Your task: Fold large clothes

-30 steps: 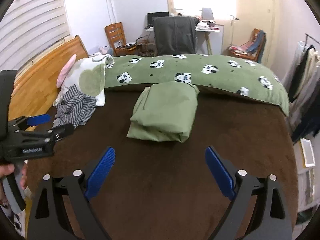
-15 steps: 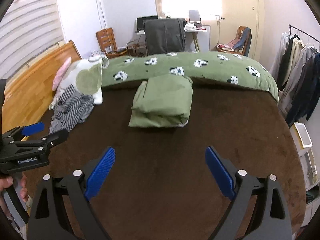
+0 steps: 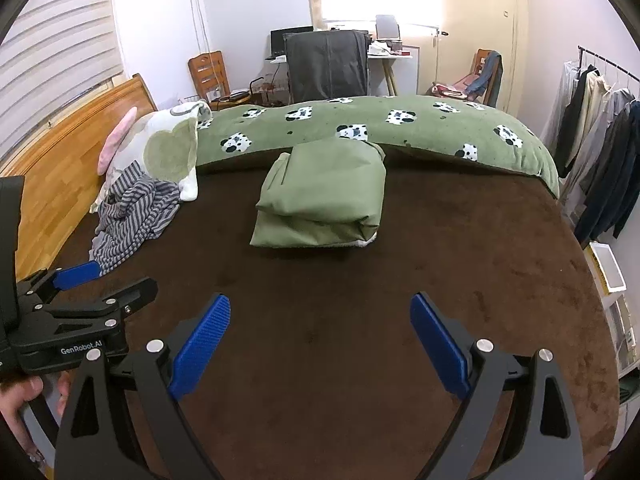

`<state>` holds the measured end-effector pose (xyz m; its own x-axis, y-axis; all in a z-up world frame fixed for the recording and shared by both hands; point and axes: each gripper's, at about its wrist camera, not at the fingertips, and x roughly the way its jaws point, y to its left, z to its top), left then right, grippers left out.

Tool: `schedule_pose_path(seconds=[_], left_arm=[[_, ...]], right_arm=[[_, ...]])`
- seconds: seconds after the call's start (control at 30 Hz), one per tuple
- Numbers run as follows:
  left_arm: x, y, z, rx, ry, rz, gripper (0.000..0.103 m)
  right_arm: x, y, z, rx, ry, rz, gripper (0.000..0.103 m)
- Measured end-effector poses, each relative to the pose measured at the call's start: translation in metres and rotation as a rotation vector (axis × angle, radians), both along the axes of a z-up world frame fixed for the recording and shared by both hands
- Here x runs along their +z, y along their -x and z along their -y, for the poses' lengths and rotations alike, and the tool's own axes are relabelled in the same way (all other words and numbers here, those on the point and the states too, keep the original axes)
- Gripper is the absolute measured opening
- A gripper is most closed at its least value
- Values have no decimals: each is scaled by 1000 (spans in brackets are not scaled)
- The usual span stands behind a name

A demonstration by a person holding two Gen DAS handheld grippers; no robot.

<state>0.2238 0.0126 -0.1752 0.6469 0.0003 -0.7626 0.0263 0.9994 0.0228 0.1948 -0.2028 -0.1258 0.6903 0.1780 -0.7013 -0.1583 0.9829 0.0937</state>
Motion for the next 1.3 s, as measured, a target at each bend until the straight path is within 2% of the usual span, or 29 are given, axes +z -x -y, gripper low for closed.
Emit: schedule_pose_path(seconds=[0.53,1.3], left_arm=[[13,-9,10,5,-14,28,96],[13,-4,8,-7,-50,-16,96]], right_arm=[[8,-11,5,13,9,1,90],[-2,-12,15,56,27,-42,90]])
